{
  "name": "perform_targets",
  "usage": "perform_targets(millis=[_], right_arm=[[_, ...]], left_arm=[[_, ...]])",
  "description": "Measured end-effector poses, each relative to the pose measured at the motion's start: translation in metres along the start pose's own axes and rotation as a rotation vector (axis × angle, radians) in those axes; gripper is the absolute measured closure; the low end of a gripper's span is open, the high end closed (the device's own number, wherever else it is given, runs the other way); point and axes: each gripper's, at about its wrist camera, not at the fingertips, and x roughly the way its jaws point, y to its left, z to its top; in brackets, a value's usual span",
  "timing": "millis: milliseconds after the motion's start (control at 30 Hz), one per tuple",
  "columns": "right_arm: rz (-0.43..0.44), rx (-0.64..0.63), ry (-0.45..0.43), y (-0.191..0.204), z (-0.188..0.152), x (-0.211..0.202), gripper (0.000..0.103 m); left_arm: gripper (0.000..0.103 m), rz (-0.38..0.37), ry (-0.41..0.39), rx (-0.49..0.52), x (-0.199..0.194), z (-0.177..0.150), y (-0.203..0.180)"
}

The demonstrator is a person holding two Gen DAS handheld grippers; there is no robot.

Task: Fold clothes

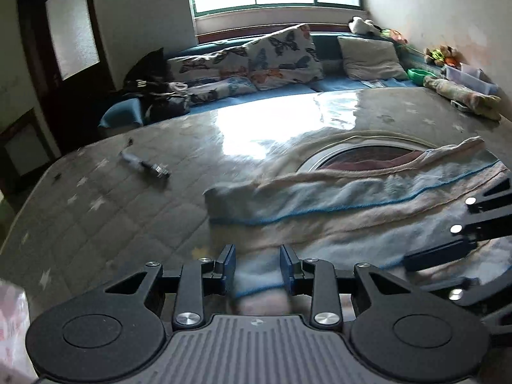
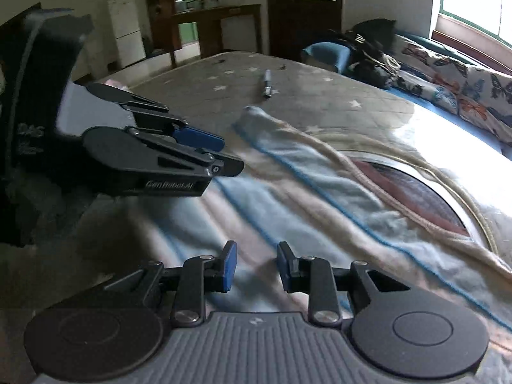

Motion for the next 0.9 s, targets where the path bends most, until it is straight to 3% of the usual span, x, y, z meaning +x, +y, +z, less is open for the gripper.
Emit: perform_targets(millis=[233, 567, 667, 900], right_arm=[[-0.017, 0.052, -0.055, -0.009, -0.024, -0.039, 0.075], [-0.258, 0.286, -0.131, -0.078, -0.104, -0.117, 0.075], [-0.327, 0.333, -0.110, -0.099, -0.126, -0.127, 0.075], [-0.342, 0.275, -0.052, -0.097, -0.142, -0.129, 0.078]], left_arm=[[0.065, 0.014, -0.017, -0.092, -0.022, -0.025, 0.005], [0.065, 0.030, -0.026, -0.155, -0.047, -0.046, 0.002], [0.065, 0.021, -0.020, -0.168, -0.053, -0.049, 0.001], [0.065, -0.023, 0.002, -0.192, -0.072, -0.061, -0.003]])
